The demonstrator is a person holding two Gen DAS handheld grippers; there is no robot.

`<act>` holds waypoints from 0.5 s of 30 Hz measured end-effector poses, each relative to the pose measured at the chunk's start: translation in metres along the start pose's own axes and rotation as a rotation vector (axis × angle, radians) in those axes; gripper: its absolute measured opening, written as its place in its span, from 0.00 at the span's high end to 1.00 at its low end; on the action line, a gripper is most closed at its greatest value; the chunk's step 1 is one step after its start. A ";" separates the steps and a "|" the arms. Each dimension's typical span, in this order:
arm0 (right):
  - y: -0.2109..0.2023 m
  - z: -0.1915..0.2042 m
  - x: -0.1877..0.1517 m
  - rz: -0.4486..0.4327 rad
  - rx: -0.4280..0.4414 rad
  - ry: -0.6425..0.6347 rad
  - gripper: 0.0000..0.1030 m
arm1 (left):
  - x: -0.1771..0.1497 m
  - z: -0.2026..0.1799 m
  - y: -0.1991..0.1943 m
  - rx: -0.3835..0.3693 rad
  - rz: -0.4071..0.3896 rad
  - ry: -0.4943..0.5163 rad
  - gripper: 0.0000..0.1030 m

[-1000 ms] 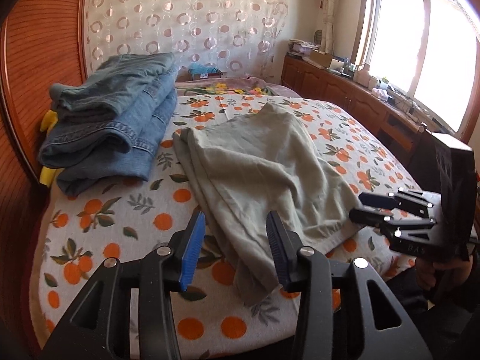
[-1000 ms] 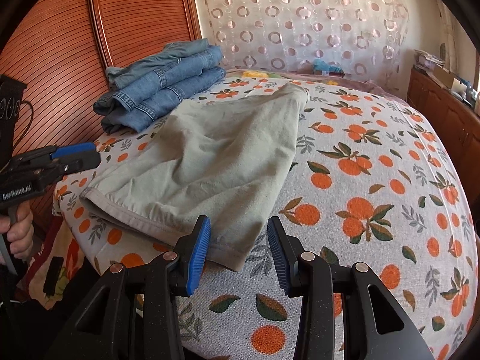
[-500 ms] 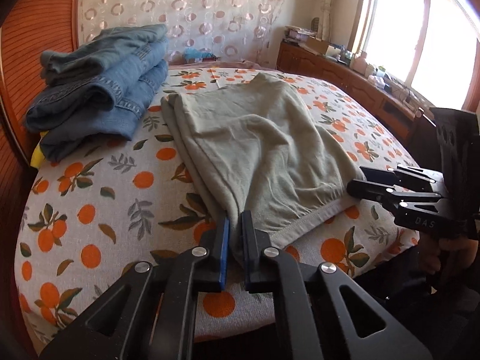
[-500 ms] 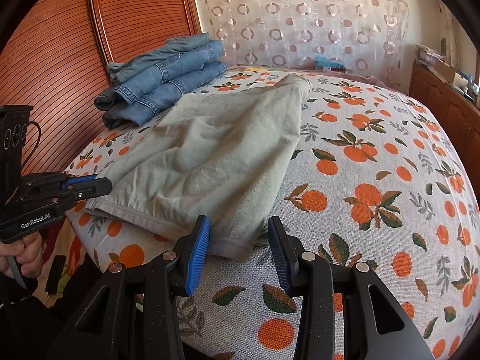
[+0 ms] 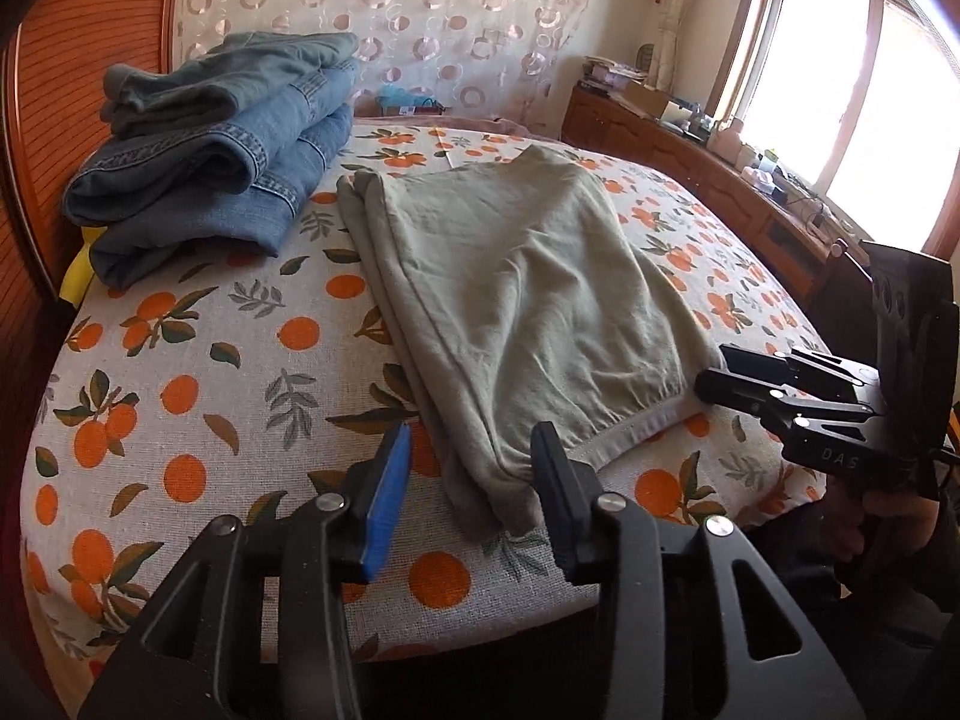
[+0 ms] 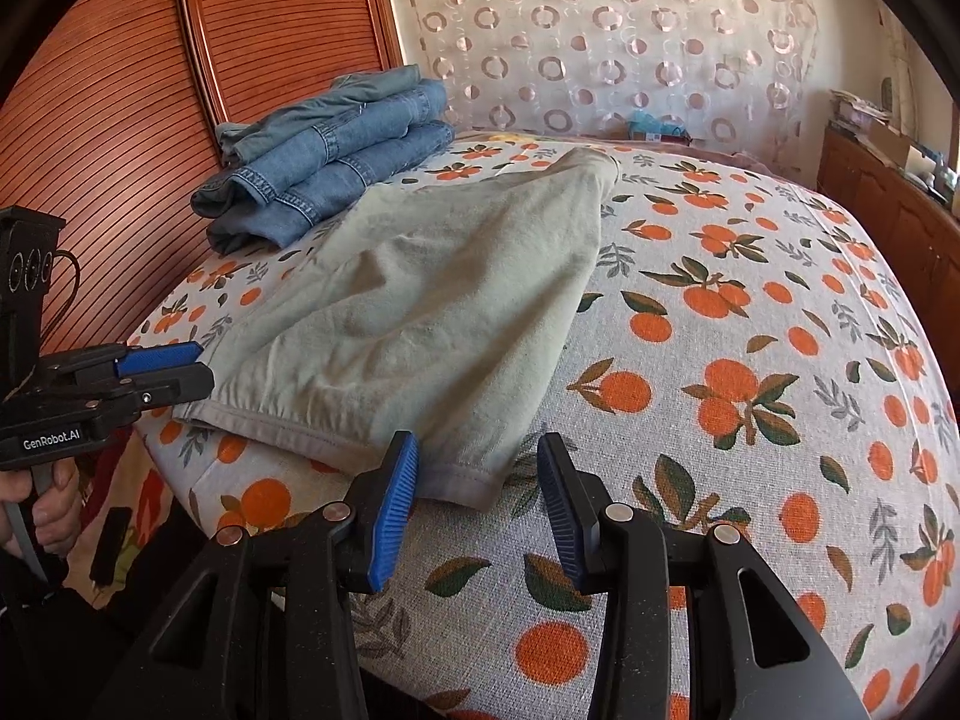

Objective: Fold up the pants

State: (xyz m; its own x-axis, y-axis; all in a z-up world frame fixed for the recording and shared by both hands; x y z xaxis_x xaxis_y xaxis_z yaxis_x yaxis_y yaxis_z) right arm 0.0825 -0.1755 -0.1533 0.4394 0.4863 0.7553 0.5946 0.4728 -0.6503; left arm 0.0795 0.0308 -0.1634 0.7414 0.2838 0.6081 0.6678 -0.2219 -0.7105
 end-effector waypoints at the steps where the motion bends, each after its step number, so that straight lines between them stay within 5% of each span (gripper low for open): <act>1: -0.001 0.000 -0.001 0.000 -0.001 0.000 0.58 | -0.001 -0.001 0.000 -0.002 0.001 -0.001 0.58; 15: -0.004 0.002 -0.004 -0.013 -0.013 -0.012 0.58 | -0.010 -0.002 0.008 0.025 -0.011 0.016 0.59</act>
Point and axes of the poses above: each gripper's, at about its wrist camera, not at the fingertips, and y roughly the way its jaws point, z to its left, x to its top, the point moved 7 cm from there along y, roughly the way its jaws point, and after that the axes turned 14 degrees about -y, right-handed, at the moved point
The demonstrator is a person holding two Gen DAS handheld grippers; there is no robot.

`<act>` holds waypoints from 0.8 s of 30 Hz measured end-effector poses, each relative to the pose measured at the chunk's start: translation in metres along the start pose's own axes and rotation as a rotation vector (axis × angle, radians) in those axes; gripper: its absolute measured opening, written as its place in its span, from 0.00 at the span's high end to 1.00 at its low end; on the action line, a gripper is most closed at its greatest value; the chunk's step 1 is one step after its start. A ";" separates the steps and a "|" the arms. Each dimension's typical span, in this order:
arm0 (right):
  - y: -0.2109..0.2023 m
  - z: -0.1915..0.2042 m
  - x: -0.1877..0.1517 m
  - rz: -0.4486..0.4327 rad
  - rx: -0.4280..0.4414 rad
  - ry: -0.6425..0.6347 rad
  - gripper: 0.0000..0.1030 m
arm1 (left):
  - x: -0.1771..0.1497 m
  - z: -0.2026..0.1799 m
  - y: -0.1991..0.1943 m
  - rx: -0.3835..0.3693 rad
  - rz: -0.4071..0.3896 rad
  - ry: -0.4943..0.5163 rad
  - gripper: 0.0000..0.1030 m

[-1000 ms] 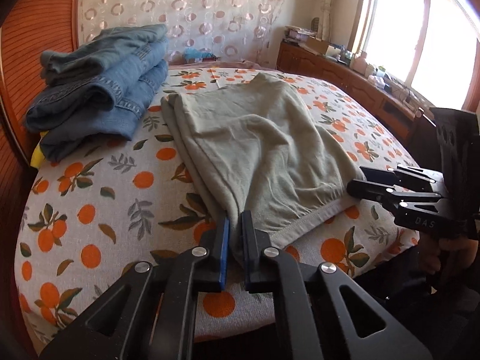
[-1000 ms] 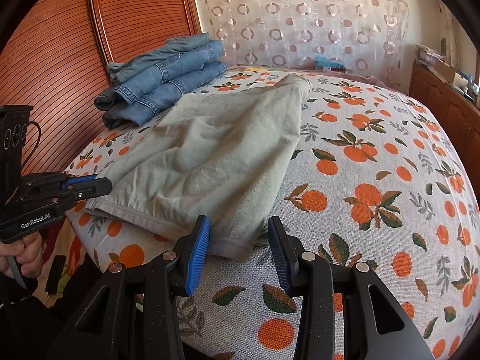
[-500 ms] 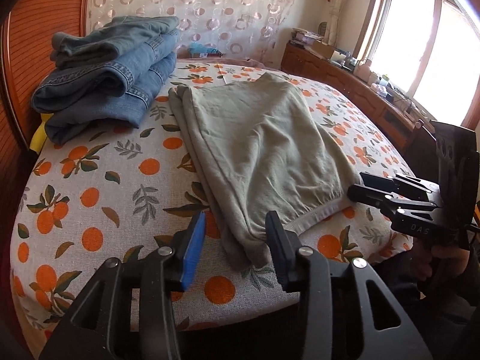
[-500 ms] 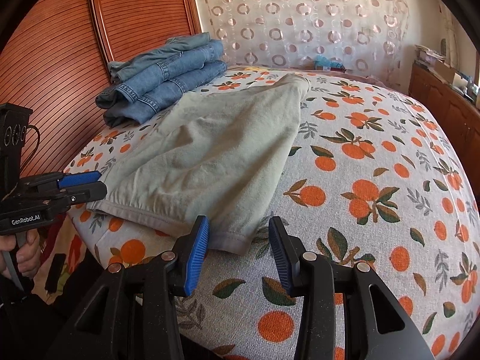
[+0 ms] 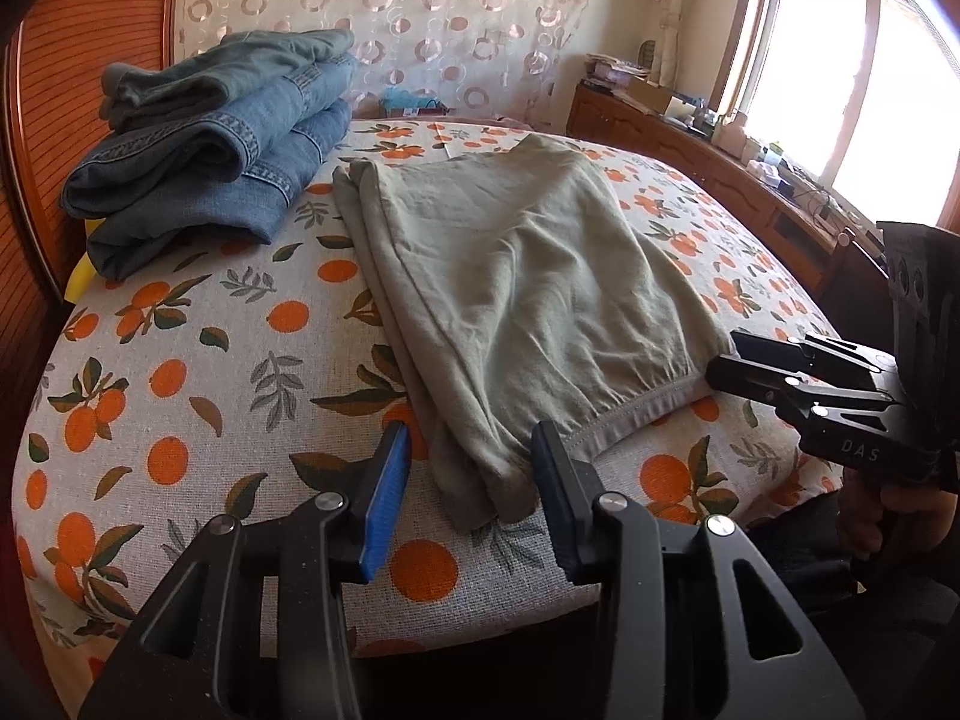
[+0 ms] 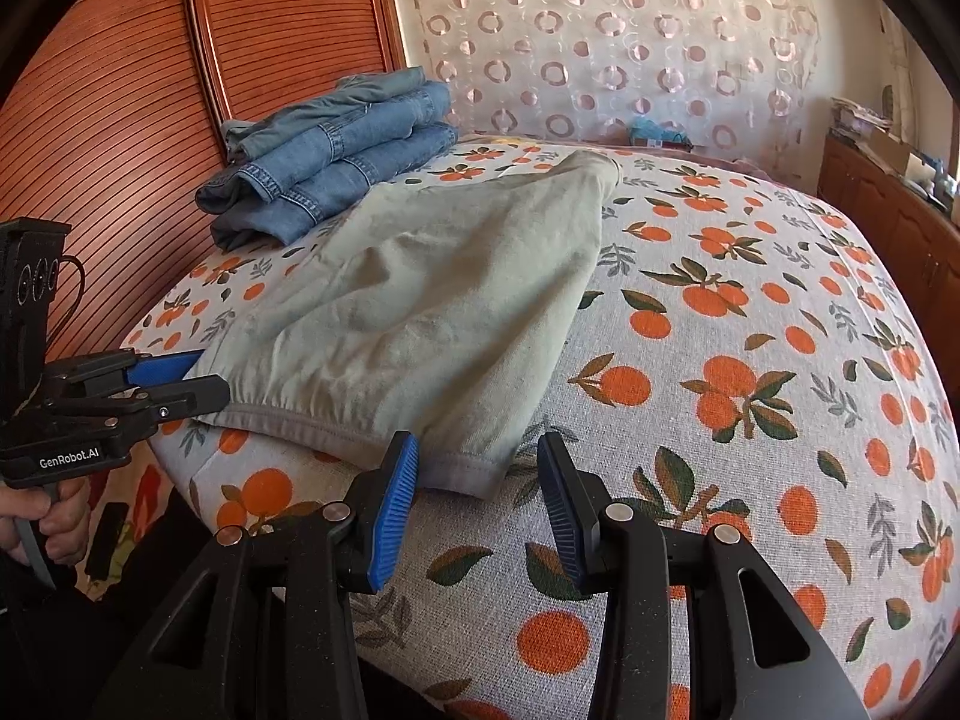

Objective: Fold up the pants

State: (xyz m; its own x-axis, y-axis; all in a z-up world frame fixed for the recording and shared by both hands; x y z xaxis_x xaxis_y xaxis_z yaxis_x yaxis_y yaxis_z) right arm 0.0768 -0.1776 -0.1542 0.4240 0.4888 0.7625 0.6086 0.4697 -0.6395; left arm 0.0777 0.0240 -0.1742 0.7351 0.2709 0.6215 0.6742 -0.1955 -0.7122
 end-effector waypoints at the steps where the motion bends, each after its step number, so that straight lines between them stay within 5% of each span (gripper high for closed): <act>1: 0.000 0.000 0.000 0.000 -0.003 -0.003 0.58 | 0.000 0.000 0.000 -0.004 -0.002 -0.001 0.59; 10: -0.003 0.008 -0.003 -0.009 -0.001 -0.054 0.59 | -0.003 -0.002 -0.003 -0.012 -0.017 0.003 0.62; 18: -0.005 0.004 -0.007 -0.017 -0.011 -0.059 0.86 | -0.011 -0.008 -0.005 -0.029 -0.014 0.020 0.74; 24: -0.006 0.004 -0.006 -0.027 0.011 -0.042 0.92 | -0.011 -0.009 -0.005 -0.064 -0.001 0.000 0.83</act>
Point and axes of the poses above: each gripper's, at about its wrist camera, not at the fingertips, and y roughly the way its jaws point, z to its left, x to its top, the point moved 7 cm from there along y, roughly the way its jaws point, and after that the axes turned 14 degrees about -y, right-handed, at the moved point
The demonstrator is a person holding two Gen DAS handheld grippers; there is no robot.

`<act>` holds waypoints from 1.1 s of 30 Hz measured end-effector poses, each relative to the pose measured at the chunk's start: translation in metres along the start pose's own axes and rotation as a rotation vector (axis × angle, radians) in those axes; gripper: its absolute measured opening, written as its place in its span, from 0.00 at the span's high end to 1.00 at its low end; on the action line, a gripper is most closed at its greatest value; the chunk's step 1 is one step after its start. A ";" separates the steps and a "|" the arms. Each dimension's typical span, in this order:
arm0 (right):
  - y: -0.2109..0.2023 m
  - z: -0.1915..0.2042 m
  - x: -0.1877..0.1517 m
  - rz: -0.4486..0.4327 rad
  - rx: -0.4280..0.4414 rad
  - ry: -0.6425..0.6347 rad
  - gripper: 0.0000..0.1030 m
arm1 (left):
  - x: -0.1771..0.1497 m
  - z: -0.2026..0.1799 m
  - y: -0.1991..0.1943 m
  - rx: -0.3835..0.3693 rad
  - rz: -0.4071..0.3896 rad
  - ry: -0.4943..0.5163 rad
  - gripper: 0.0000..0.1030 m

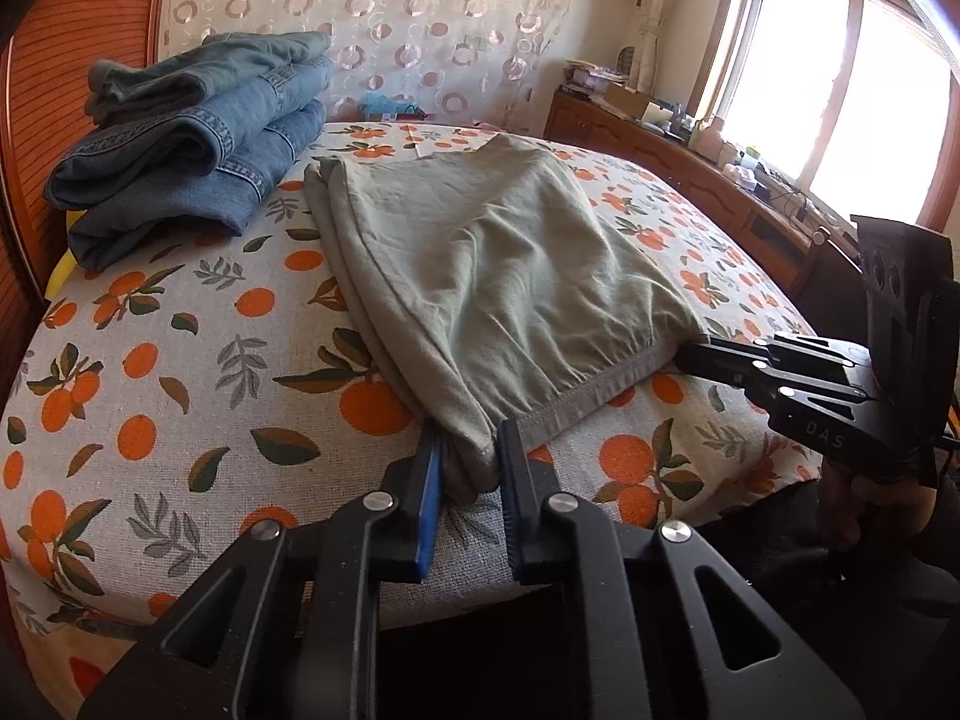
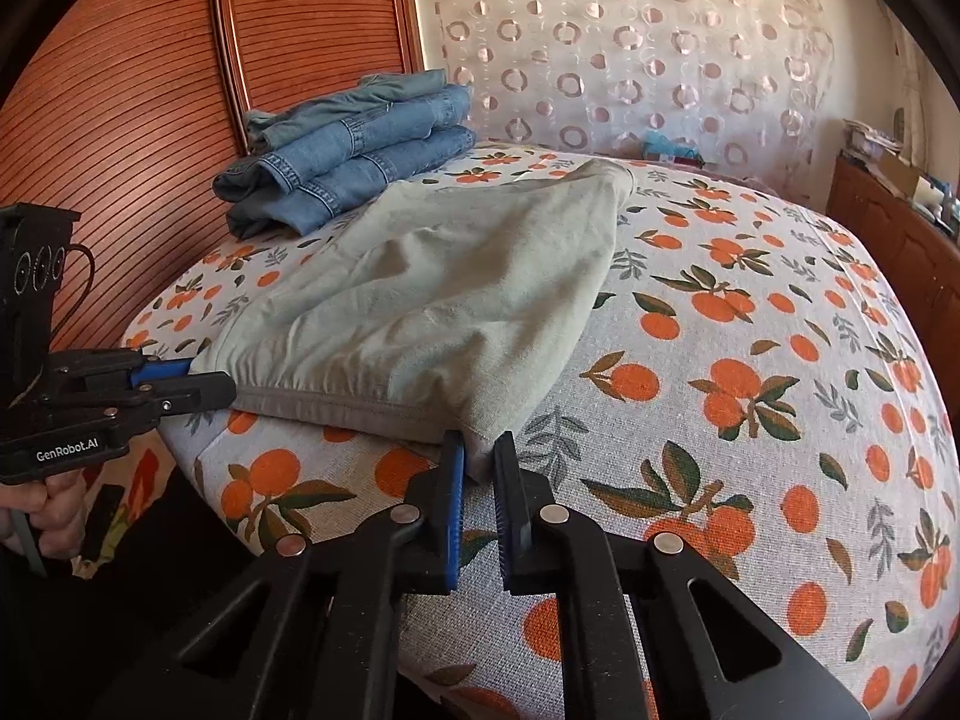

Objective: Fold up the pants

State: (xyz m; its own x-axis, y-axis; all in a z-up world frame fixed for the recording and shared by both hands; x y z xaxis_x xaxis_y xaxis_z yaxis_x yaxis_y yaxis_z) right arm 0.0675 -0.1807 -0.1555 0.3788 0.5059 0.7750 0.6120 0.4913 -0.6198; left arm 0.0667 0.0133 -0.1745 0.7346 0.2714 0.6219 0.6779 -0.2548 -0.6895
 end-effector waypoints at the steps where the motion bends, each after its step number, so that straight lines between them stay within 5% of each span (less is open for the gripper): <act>1: -0.001 0.000 0.000 -0.005 0.008 0.004 0.93 | 0.000 0.001 0.000 -0.007 0.004 -0.007 0.84; 23: -0.036 0.002 0.004 -0.059 0.053 0.029 0.94 | -0.001 -0.008 -0.025 -0.060 0.011 -0.023 0.85; 33: -0.025 -0.022 0.053 -0.105 0.022 -0.016 0.94 | 0.068 -0.008 -0.017 -0.057 -0.071 0.006 0.88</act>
Point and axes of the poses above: each gripper's, at about its wrist camera, not at the fingertips, and y roughly the way its jaws point, z to its left, x to its top, the point moved 7 cm from there along y, roughly the way its jaws point, and after that the axes turned 14 degrees about -y, right-handed, at the moved point
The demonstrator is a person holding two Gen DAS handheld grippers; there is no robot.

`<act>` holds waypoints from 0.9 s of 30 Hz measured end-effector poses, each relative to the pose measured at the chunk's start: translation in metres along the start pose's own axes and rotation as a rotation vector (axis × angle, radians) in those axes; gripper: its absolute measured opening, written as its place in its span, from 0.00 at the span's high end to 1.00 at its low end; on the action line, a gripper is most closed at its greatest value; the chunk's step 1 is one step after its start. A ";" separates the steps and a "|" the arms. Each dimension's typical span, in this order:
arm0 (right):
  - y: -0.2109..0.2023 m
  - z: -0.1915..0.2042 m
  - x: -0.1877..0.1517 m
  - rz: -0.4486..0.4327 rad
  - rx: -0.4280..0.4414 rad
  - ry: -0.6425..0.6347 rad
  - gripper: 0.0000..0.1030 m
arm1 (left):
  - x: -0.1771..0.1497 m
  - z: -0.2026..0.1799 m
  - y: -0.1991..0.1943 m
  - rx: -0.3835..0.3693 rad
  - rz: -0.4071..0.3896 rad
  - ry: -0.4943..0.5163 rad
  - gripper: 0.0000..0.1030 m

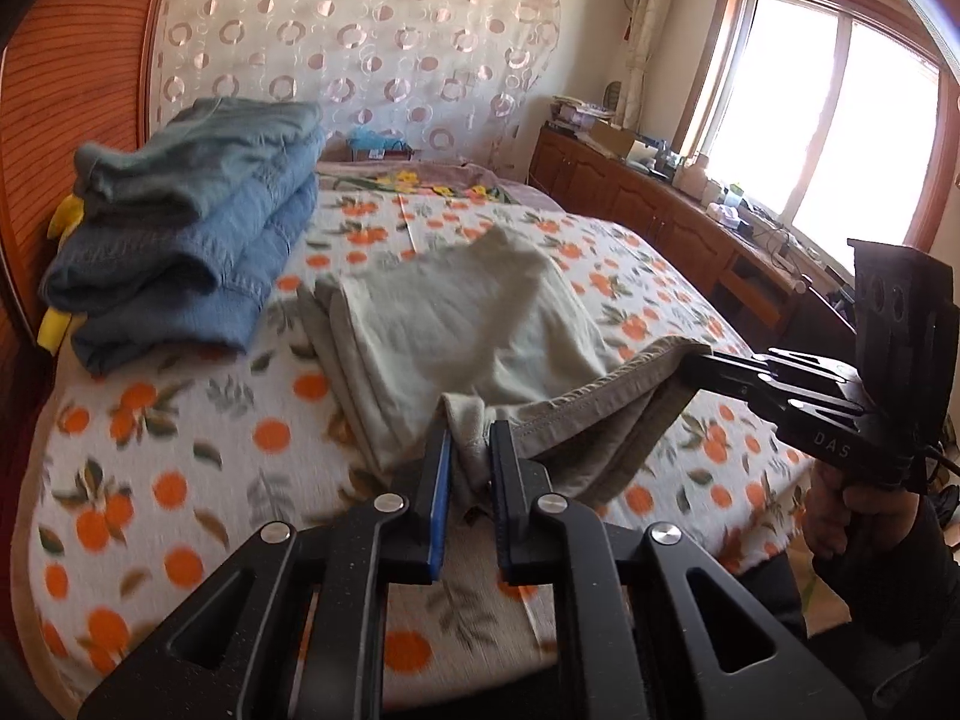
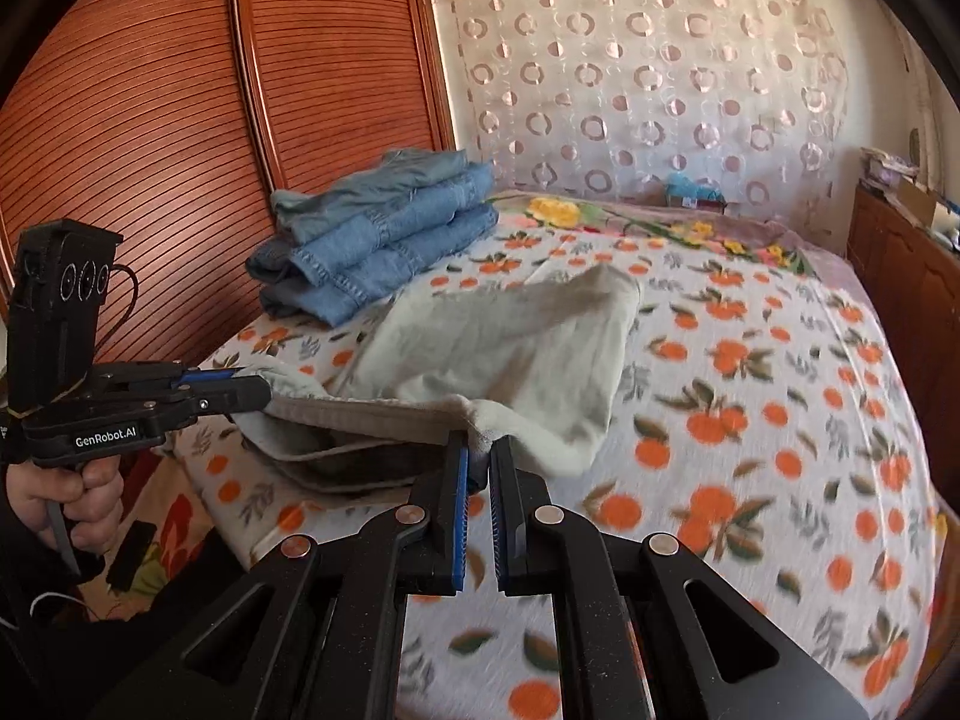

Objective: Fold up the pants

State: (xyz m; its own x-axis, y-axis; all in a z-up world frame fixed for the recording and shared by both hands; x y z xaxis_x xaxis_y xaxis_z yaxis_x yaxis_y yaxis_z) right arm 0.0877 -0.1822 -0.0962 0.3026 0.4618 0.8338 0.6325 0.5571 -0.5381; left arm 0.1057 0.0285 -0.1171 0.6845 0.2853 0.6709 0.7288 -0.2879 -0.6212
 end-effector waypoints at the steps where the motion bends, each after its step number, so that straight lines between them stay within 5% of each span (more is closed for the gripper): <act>1: 0.005 -0.004 0.005 -0.003 -0.003 -0.005 0.94 | 0.006 0.001 0.003 0.001 -0.004 0.003 0.89; 27: 0.133 -0.078 0.070 0.092 0.008 -0.025 0.94 | 0.109 0.025 0.092 0.049 0.011 0.014 0.89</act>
State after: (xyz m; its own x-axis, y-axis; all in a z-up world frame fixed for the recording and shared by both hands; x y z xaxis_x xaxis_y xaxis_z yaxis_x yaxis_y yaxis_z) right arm 0.2483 -0.1301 -0.0999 0.3412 0.5284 0.7774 0.5973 0.5168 -0.6134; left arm 0.2478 0.0557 -0.1118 0.6925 0.2696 0.6692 0.7214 -0.2455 -0.6476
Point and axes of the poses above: each gripper's, at about its wrist camera, not at the fingertips, and y roughly the way its jaws point, z to its left, x to its top, the point moved 7 cm from there along y, roughly the way its jaws point, and after that the axes turned 14 degrees about -y, right-handed, at the moved point
